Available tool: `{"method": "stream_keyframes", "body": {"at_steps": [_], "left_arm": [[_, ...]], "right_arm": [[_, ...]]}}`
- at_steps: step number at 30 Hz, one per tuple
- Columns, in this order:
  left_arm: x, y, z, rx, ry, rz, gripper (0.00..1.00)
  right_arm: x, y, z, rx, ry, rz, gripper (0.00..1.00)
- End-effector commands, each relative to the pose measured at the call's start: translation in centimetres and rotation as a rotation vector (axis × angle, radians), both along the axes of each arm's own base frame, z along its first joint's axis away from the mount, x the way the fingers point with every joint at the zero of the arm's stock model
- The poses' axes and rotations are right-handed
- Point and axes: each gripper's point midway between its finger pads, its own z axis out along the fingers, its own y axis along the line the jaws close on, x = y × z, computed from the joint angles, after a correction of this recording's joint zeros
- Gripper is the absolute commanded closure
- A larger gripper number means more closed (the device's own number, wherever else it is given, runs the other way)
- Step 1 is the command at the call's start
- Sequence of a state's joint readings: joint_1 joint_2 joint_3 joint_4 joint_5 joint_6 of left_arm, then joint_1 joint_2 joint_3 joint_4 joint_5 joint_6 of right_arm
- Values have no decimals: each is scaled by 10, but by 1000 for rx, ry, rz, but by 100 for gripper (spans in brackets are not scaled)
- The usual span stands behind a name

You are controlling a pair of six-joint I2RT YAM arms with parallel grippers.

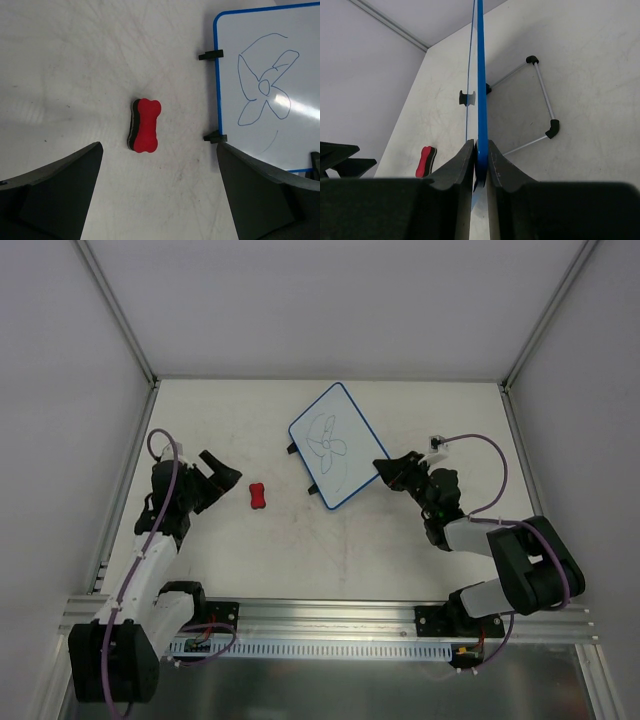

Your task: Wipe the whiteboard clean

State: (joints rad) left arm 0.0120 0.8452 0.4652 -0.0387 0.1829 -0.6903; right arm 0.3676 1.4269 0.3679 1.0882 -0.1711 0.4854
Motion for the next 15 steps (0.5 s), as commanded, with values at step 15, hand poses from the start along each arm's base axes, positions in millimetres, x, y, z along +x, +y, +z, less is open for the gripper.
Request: {"method": "stream_keyframes", "body": {"at_steps": [15], "left_arm": [[12, -46, -43, 150, 481, -290, 1]], "right_arm": [[5, 1, 15, 34, -62, -5, 100]]}}
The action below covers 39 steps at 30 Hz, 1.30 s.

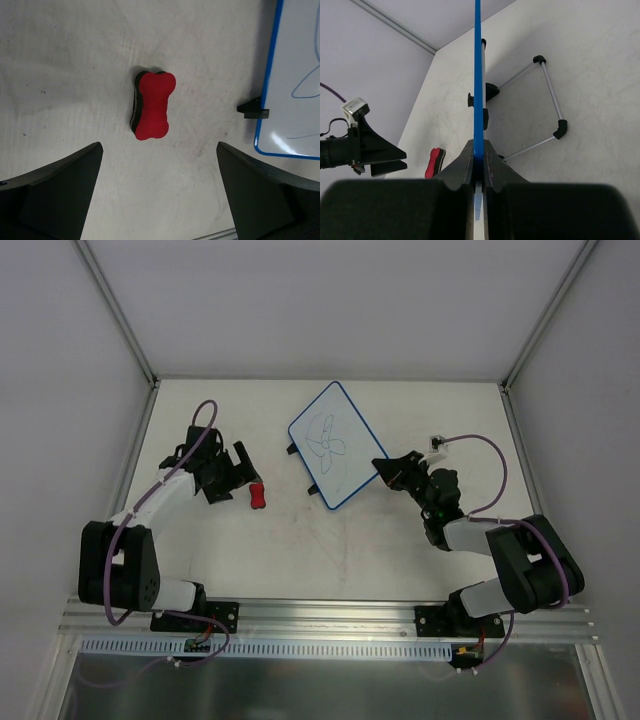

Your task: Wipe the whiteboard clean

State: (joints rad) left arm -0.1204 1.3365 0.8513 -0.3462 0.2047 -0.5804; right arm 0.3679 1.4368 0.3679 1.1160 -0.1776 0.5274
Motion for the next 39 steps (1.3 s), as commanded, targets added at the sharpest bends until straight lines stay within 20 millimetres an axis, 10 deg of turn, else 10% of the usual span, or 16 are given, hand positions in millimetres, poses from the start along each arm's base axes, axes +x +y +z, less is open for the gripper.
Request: {"method": "stream_keyframes", "body": {"at_steps": [1, 39], "left_arm": [[-10, -10, -14, 71, 108, -100, 1], [24, -23, -60, 413, 189, -191, 44]], "right_arm": [[4, -1, 11, -8, -67, -8, 100], [4, 4, 10, 17, -68, 16, 100]]}}
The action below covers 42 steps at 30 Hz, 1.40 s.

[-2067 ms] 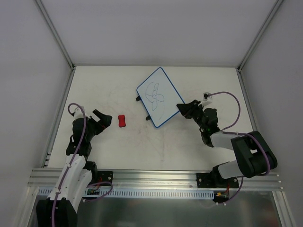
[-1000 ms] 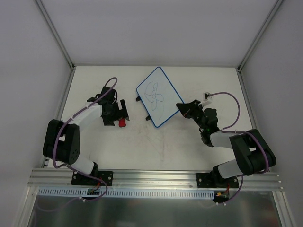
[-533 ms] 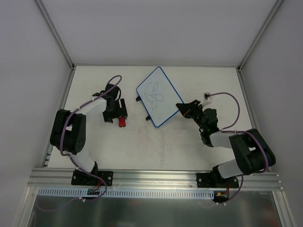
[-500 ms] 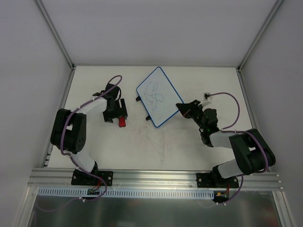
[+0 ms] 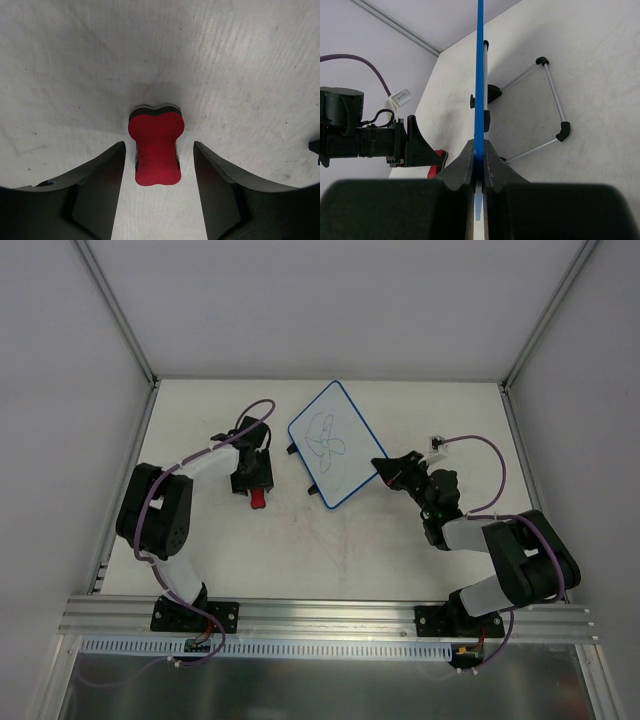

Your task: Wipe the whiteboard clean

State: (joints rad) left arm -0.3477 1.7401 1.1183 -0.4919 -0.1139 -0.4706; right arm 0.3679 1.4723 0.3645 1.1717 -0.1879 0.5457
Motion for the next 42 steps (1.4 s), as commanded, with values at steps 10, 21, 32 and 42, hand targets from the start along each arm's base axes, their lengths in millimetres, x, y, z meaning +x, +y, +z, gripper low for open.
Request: {"method": "stream_keyframes", "body": {"at_steps": [10, 21, 32, 42], "left_arm": [[5, -1, -3, 30, 15, -26, 50], [4, 0, -5, 42, 17, -25, 70], [26, -27, 46, -88, -117, -62, 87], [83, -95, 133, -379, -288, -183, 100]], "right_arm": [[3, 1, 11, 2, -63, 6, 100], [3, 2, 11, 4, -64, 9, 100], [3, 3, 10, 6, -61, 15, 100], [4, 6, 10, 7, -62, 29, 100]]}}
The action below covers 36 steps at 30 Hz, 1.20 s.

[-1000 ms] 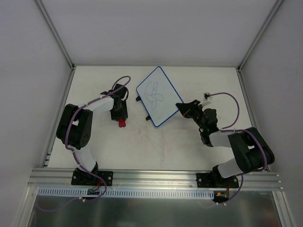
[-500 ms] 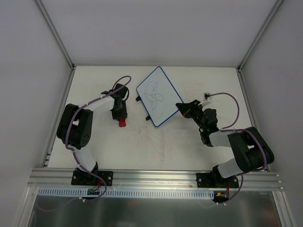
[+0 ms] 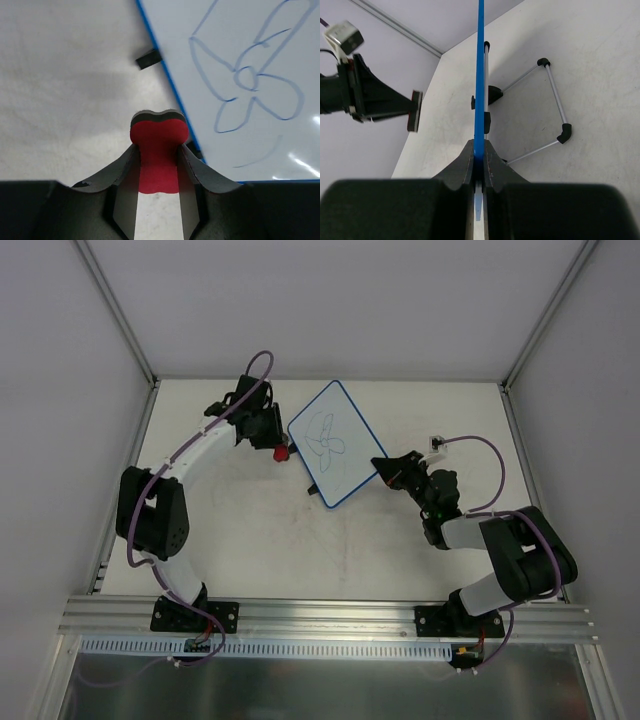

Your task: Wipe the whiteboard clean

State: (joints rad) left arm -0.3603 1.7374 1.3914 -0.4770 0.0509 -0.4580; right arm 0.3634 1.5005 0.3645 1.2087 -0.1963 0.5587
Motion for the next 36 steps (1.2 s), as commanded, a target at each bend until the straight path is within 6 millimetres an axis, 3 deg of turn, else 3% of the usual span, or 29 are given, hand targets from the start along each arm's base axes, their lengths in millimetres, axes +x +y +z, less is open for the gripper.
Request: {"method": "stream_keyframes", "body": {"at_steps": [1, 2, 3, 5, 6, 7, 8, 11, 18, 23, 30, 36], "left_arm": [[22, -41, 36, -155, -59, -104, 100], [27, -45, 38, -171, -63, -114, 100], [35, -53, 53, -197, -96, -129, 100], [45, -60, 52, -206, -104, -137, 100], [53, -65, 65, -221, -138, -143, 100], [57, -70, 62, -227, -136, -152, 100], [64, -76, 74, -245, -166, -163, 100], [75, -93, 84, -278, -199, -212, 100], [88, -139, 89, -344, -233, -347, 100], [91, -160, 70, -314, -239, -408, 100], [103, -160, 43, -281, -209, -364, 100], [115, -147, 16, -201, -196, -286, 100]], "right_arm": [[3, 5, 11, -7, -63, 24, 100], [2, 6, 11, -7, -63, 28, 100], [3, 6, 12, -6, -64, 28, 100], [3, 6, 12, -6, -66, 31, 100], [3, 7, 12, -2, -65, 33, 100], [3, 7, 12, -1, -65, 34, 100], [3, 7, 12, -2, -65, 36, 100], [4, 8, 13, -1, -66, 39, 100], [4, 9, 12, -4, -65, 43, 100], [3, 10, 12, -1, -70, 48, 100], [3, 10, 13, 2, -72, 48, 100], [2, 9, 13, 4, -74, 48, 100]]}}
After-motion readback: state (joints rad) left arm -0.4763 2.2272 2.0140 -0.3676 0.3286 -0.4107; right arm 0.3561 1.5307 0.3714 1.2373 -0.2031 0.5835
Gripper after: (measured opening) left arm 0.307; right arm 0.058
